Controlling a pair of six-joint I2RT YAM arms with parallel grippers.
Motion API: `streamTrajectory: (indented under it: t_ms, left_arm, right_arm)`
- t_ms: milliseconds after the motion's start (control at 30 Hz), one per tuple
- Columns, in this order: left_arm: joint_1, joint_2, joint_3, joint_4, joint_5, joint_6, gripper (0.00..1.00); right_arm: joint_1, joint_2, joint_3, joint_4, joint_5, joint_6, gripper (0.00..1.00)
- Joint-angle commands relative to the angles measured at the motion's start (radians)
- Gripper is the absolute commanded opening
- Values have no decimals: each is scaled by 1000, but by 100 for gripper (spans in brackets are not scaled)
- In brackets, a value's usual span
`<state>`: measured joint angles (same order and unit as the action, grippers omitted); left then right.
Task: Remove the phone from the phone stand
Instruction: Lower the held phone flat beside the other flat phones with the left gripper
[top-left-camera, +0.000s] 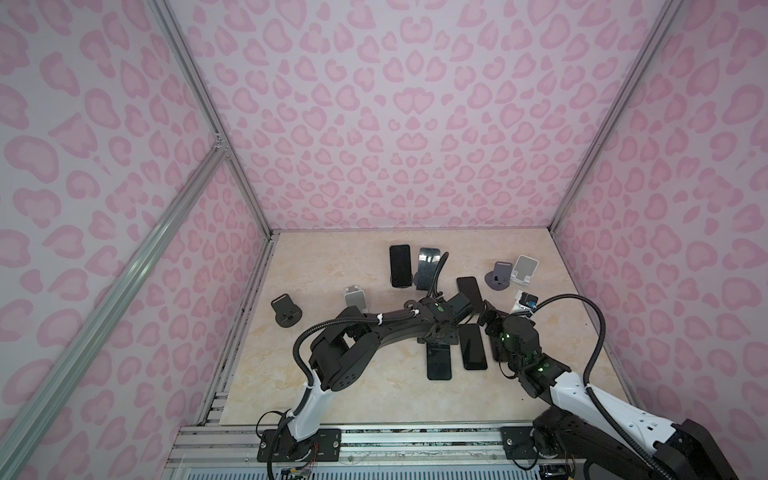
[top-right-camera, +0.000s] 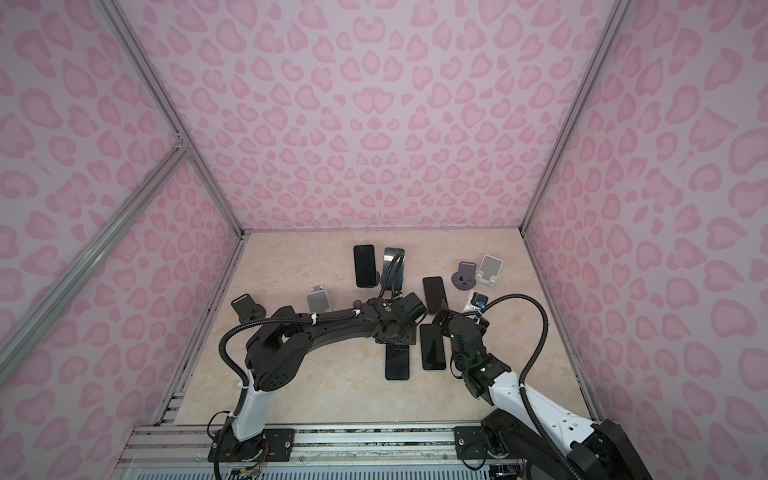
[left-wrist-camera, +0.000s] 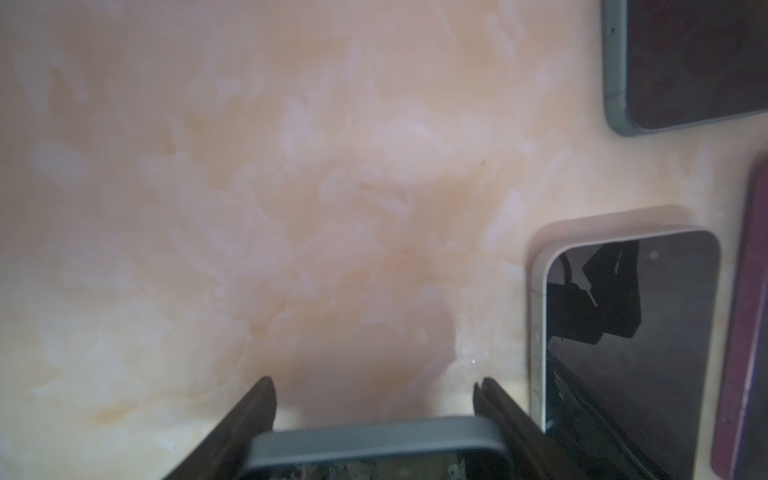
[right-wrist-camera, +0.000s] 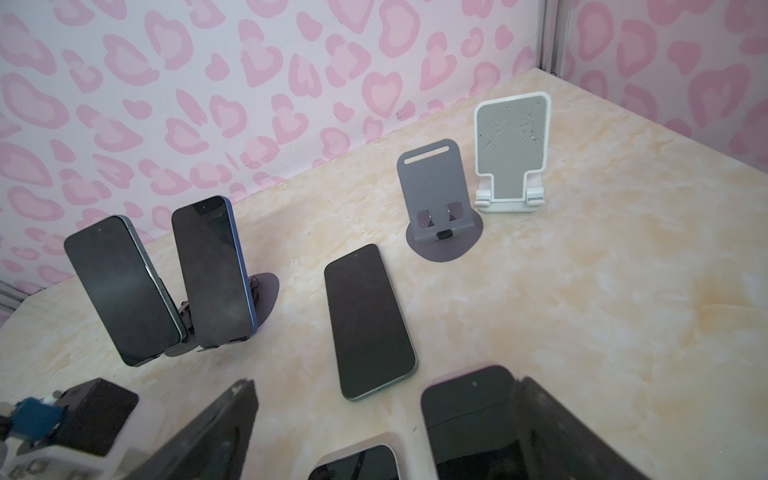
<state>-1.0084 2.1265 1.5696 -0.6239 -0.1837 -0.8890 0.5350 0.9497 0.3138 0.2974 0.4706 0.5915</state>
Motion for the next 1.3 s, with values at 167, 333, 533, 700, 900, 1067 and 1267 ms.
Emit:
streamTrajectory:
  t_ms: [167, 333, 533, 700, 900, 1067, 1267]
  left_arm:
    - [-1, 33, 13, 32, -8, -11, 42]
    - [-1, 45, 11, 45, 10, -10, 45]
    - [0, 36, -39, 105, 13, -11, 51]
    - [-1, 41, -57, 127, 23, -6, 54]
    - [-1, 30, -99, 175, 41, -7, 59]
    - [-1, 18, -130, 192, 35, -14, 62]
    - [0, 12, -140, 206, 39, -5, 64]
  right_arm:
    - [-1, 12, -8, 2, 6, 8, 98]
    - [-3, 21, -6, 7, 1, 8, 98]
    - [-3, 3, -6, -12, 15, 8, 98]
    - [-6, -23, -20, -6, 23, 6, 98]
    - [-12, -36, -17, -20, 29, -1, 98]
    - [-15, -52, -29, -14, 29, 1, 98]
    - [-15, -46, -26, -12, 29, -4, 98]
